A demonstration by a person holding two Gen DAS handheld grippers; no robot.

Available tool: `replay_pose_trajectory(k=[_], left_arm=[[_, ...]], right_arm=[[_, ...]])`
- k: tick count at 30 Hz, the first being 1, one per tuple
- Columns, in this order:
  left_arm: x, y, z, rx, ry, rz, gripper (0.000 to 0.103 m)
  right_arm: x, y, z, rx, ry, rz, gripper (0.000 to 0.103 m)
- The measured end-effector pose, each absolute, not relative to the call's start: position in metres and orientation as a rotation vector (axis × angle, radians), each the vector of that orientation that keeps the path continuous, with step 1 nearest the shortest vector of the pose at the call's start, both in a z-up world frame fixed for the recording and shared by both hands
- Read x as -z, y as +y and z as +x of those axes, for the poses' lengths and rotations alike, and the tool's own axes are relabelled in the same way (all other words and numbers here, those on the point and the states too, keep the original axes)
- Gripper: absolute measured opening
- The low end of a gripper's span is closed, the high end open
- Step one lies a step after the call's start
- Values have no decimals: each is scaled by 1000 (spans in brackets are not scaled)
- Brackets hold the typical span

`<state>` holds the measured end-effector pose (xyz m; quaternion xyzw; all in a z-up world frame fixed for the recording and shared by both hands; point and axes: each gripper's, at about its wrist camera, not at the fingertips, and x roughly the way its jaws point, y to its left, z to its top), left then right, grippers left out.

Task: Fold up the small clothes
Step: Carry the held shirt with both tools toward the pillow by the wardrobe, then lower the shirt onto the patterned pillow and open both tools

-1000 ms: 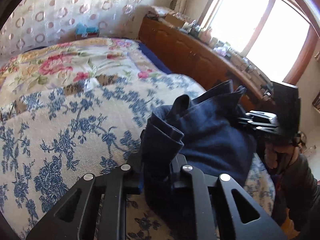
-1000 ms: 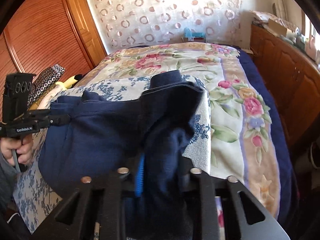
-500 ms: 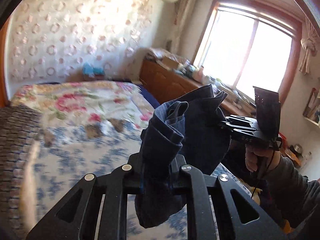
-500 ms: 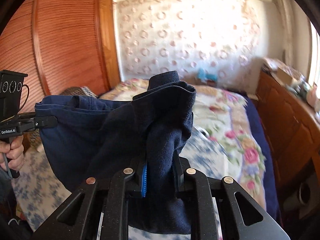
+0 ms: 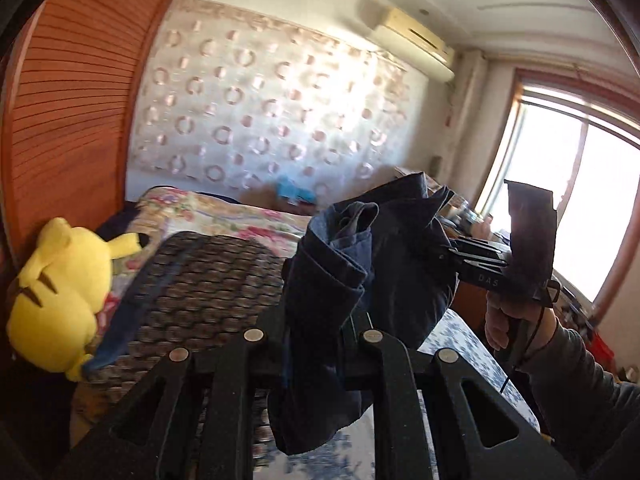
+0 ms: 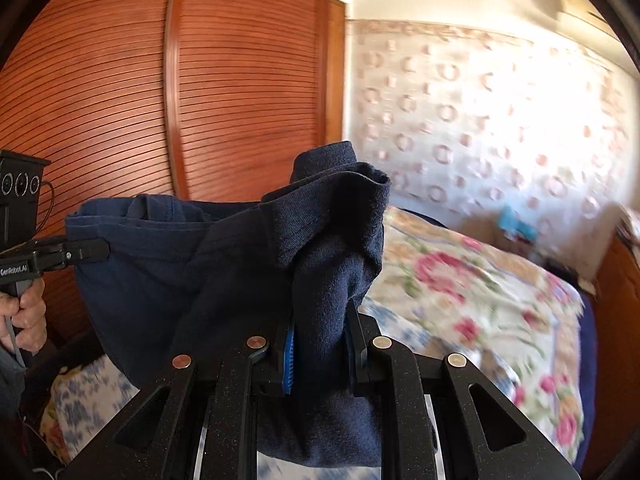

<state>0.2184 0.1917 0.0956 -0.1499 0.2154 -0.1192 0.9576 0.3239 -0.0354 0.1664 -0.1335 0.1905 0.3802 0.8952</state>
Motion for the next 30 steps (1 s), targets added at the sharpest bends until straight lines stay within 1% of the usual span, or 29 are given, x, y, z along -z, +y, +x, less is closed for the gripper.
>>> replay_pose_trajectory(k=[4,5,9,13,17,20,21,22,23,24,25,26,28,29,30], left_arm=[[-81,228,215,163,434,-333,17],[-78,232,217,149,437,-339,17],[-49,258,224,87,485,-377,17],[-22,268,235,46,528,-384,17],[-9,272,238,16,556,-374,17],[-6,272,238,-16,567,-362,17],[-7,272,237,-22,569,-358,18],[-7,272,235,-23,569,-355,19],[-8,272,235,-22,562,-355,23],[-9,272,234,-24,559,-348,31],[-12,270,231,-24,552,-335,37],[-15,270,228,-28,529,-320,49],[-22,268,224,-38,497,-295,62],[-25,268,223,-42,482,-284,76],[-30,266,219,-46,461,-275,80]], right_arm=[[-167,11,358,-862,413,-304,19],[-161,16,384,-876,421,-316,19],[-149,52,432,-916,467,-385,19],[-124,78,470,-918,507,-458,19],[-111,97,493,-923,536,-485,21],[-109,103,499,-902,539,-485,25],[-109,104,501,-892,540,-482,31],[-111,104,505,-868,537,-473,40],[-109,111,497,-850,534,-461,44],[-111,112,494,-838,528,-439,48],[-113,104,475,-826,512,-419,50],[-114,103,463,-811,487,-406,51],[-115,101,450,-770,422,-387,55],[-116,99,443,-762,391,-366,55],[-118,96,437,-773,368,-342,55]])
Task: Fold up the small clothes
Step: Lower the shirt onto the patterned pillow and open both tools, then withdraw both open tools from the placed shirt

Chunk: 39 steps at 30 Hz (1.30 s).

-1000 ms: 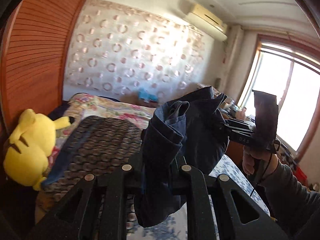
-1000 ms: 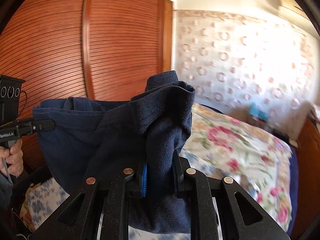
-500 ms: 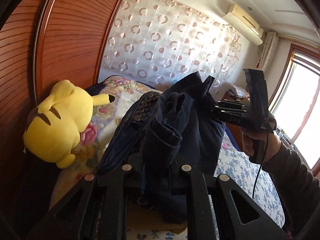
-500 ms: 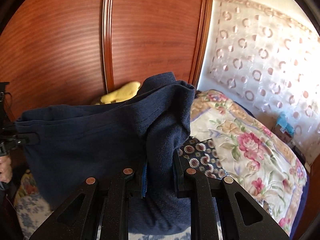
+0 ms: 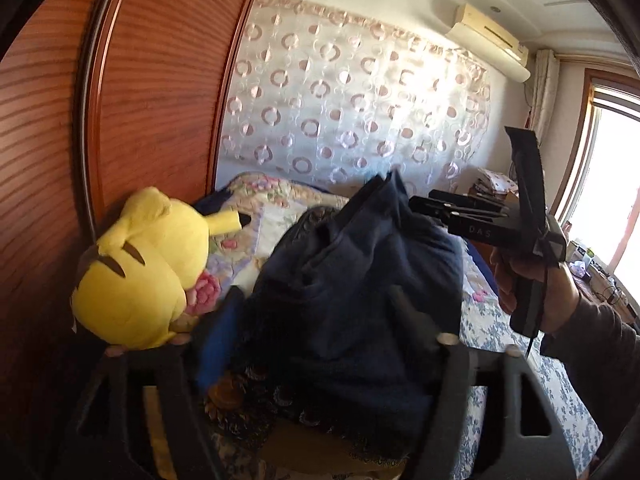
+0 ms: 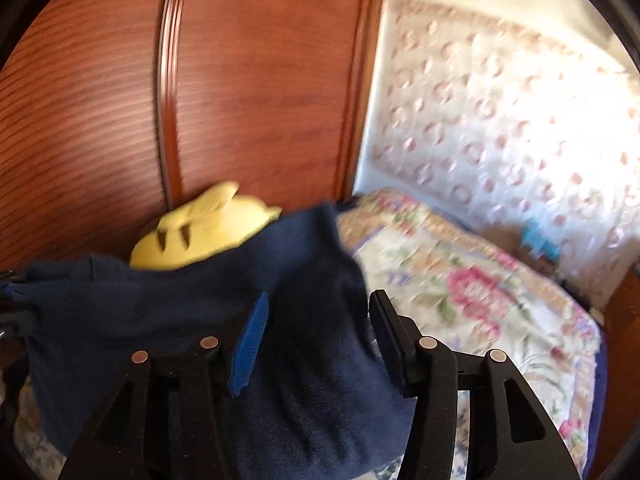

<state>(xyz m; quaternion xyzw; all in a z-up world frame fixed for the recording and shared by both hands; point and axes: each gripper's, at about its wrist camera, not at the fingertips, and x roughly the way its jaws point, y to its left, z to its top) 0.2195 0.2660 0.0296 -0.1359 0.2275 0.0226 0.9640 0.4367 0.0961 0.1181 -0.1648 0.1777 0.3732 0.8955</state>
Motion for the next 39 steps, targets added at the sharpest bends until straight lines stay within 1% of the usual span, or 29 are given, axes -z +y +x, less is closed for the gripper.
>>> replay_pose_trajectory(k=[3,6,9,14,18,21,26,35,39], left_arm=[[-36,257,220,-31,441,-233,80],[-31,246,231,-30,484,-197,80],[-14,241,247,-59,553,-159,80],[7,239,258,-94,615,-129,80],[0,233,250,-102,603,-119,80],[-11,225,240,-101,586,-114,80],[-33,203,219,-74,542,-90,80],[-51,150,192,21,500,-39,81],[-56,121,180,76,488,-10,82]], right_arm=[[-122,93,420,-833,341,-295,55],[-112,98,412,-887,394,-306,55],[-93,109,423,-863,486,-331,55],[-83,120,438,-826,535,-335,55],[-100,112,423,-815,514,-305,55],[-98,102,409,-810,500,-283,55],[-97,73,375,-774,484,-225,55],[-107,-8,274,-667,436,-155,55],[-111,-38,233,-611,416,-122,60]])
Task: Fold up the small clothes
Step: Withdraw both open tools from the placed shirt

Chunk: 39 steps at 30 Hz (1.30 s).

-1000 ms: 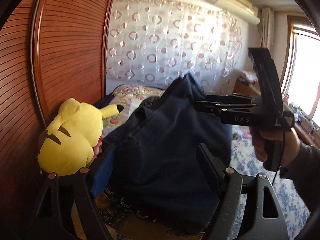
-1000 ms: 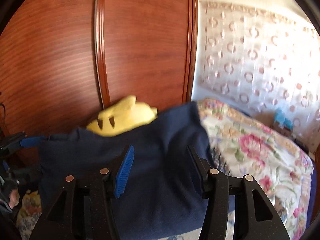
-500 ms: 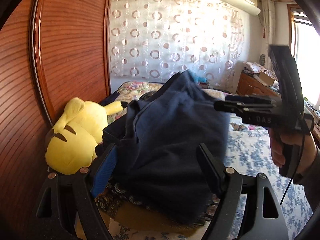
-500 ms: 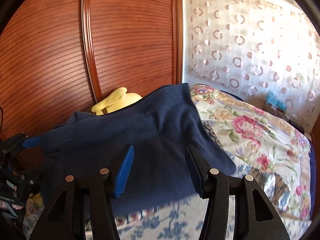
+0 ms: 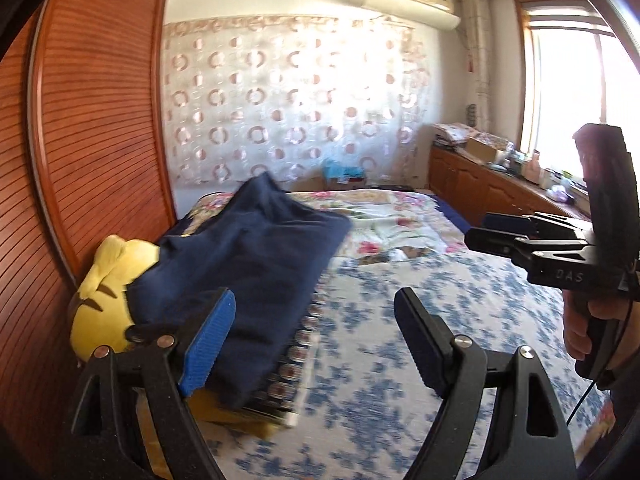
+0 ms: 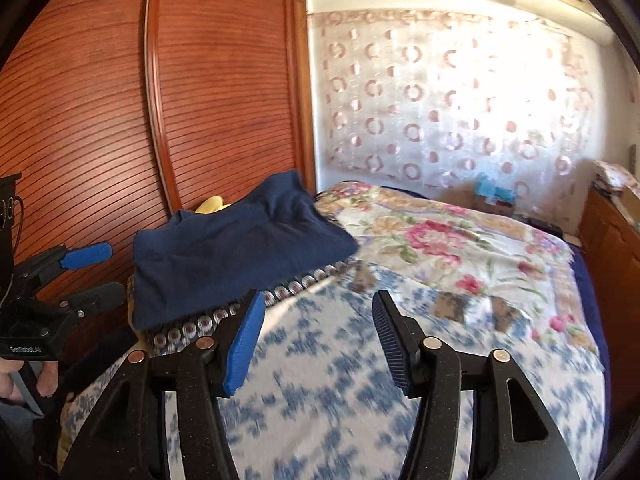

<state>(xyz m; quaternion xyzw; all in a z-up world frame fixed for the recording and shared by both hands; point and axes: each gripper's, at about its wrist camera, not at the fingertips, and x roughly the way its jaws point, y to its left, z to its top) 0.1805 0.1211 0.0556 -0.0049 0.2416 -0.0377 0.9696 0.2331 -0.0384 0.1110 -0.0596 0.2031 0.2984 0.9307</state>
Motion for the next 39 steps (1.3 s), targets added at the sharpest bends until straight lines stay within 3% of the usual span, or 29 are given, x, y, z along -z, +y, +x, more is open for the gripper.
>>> replay_pose_trajectory(k=[5,13,20,39], left_arm=[[-58,86,167,134,483,4,82],[-61,49,148,142,484,21,82],[-68,32,126,145,473,4,82],[-95,17,84,94,413,-3,82]], right_arm=[[-111,-68,181,-535,387,-105,63],[-115,-99,103,-412,329,-67,76],[-122,-109,31,-313,275,-43,78],[-111,-103,-7,-262,260,14,81]])
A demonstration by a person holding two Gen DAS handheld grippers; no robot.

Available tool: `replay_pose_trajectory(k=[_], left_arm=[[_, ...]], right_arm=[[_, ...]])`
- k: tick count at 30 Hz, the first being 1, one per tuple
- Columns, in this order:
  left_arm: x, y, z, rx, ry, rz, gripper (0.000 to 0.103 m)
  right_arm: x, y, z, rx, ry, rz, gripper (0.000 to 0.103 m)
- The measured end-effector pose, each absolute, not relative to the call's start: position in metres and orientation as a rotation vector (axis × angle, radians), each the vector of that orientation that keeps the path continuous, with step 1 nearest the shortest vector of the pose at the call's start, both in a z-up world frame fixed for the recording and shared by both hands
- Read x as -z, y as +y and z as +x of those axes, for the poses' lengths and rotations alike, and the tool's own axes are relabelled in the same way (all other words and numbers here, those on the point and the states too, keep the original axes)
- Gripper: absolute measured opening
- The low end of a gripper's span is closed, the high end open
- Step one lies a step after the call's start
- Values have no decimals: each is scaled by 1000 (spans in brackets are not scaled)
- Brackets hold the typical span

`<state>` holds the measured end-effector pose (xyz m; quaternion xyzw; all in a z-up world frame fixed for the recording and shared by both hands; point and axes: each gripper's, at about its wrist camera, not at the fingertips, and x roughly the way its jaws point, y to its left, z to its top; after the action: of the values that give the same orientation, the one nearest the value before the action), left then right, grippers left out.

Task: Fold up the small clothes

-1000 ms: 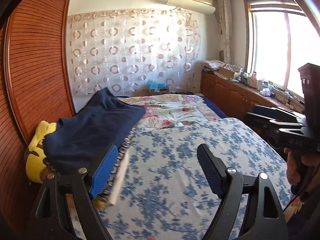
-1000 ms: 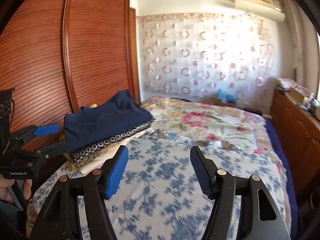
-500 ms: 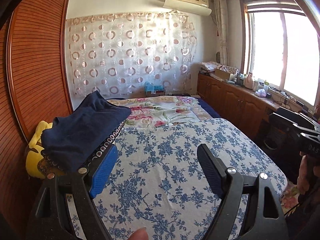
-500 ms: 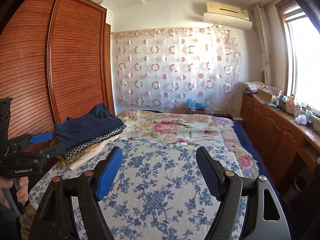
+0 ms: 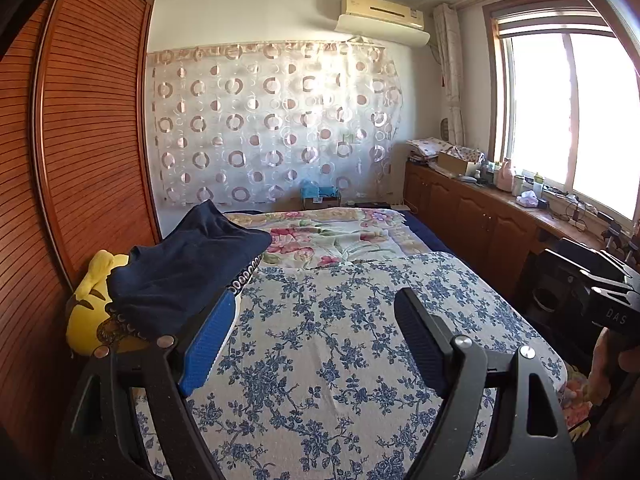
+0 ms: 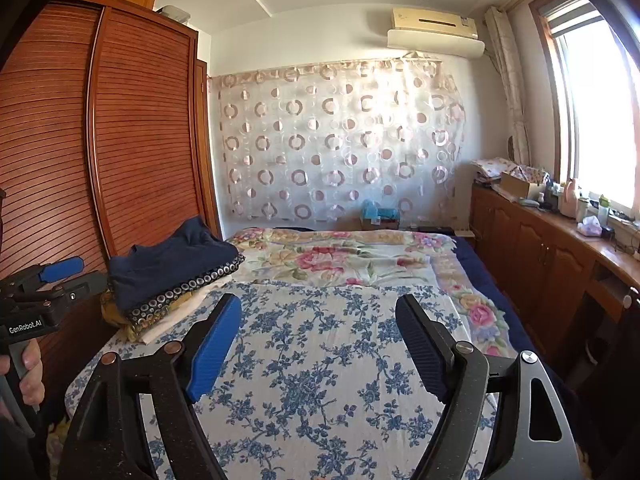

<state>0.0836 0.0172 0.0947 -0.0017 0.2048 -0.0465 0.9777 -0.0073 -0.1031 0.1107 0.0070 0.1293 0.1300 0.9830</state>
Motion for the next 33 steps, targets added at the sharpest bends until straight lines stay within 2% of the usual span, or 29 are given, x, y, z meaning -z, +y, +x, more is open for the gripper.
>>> replay_pose_trajectory(k=[33], left_arm=[[-91,10,79,100,409,-7,82]], right_arm=[[-107,-119,-3,-265,257,3,82]])
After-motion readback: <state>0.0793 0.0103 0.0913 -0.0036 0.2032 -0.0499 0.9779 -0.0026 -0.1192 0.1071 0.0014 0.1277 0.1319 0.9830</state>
